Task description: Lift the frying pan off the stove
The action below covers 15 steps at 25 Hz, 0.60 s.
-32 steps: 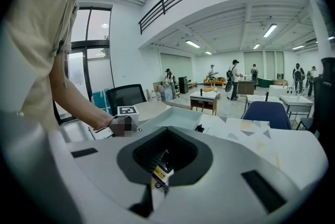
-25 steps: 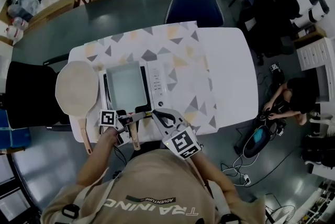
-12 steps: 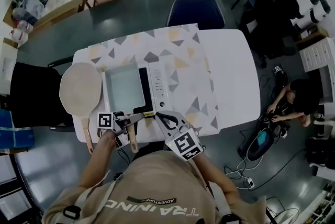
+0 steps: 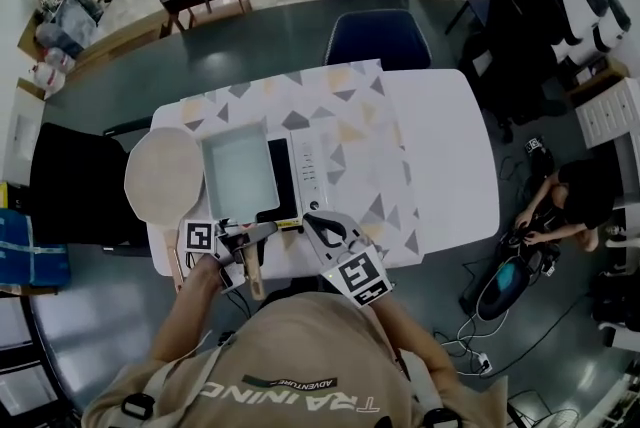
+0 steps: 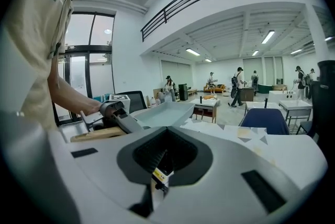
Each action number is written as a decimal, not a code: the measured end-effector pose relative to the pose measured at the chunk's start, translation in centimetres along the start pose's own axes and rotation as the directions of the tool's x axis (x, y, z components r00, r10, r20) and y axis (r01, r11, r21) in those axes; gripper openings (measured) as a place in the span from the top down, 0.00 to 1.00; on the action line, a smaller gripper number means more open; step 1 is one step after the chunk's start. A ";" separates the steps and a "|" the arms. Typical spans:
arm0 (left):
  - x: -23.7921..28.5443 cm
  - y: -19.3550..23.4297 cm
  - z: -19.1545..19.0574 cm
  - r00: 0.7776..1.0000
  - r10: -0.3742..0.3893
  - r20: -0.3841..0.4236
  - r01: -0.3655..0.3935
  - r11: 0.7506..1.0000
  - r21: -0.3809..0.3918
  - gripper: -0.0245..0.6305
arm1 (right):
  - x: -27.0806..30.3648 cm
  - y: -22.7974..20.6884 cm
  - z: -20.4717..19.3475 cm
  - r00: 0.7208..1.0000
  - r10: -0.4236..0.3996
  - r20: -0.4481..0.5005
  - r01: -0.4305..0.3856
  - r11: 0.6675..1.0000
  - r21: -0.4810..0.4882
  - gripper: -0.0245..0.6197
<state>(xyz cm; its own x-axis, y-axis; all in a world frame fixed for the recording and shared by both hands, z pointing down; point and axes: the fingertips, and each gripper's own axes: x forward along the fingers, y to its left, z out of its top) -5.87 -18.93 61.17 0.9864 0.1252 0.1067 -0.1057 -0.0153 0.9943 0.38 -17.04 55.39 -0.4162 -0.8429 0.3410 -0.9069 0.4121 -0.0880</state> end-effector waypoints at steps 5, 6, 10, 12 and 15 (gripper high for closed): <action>-0.2 -2.1 -0.3 1.000 0.009 -0.004 -0.009 1.000 0.023 0.84 | -0.4 -0.6 1.4 0.999 -0.012 0.036 0.012 1.000 -0.004 0.96; -0.2 -2.5 -0.4 1.000 0.007 -0.003 -0.007 1.000 0.023 0.84 | -0.5 -0.7 1.7 0.999 -0.014 0.044 0.014 1.000 -0.005 0.96; -0.3 -4.1 -0.6 1.000 -0.010 0.004 0.010 1.000 0.021 0.84 | -0.9 -0.8 2.7 0.997 -0.021 0.069 0.022 1.000 -0.015 0.96; -0.3 -4.7 -0.7 1.000 -0.013 0.004 0.013 1.000 0.026 0.84 | -1.1 -0.8 3.2 0.997 -0.021 0.080 0.023 1.000 -0.022 0.96; -0.4 -5.5 -0.5 1.000 -0.016 0.010 0.016 0.999 0.041 0.84 | -1.4 -0.8 3.9 0.995 -0.019 0.096 0.022 0.999 -0.035 0.96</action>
<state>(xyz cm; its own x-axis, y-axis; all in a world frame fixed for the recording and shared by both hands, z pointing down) -5.77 -18.37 55.65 0.9892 0.1152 0.0908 -0.0849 -0.0545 0.9949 1.39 -17.58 51.32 -0.4034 -0.8798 0.2517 -0.9131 0.4051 -0.0475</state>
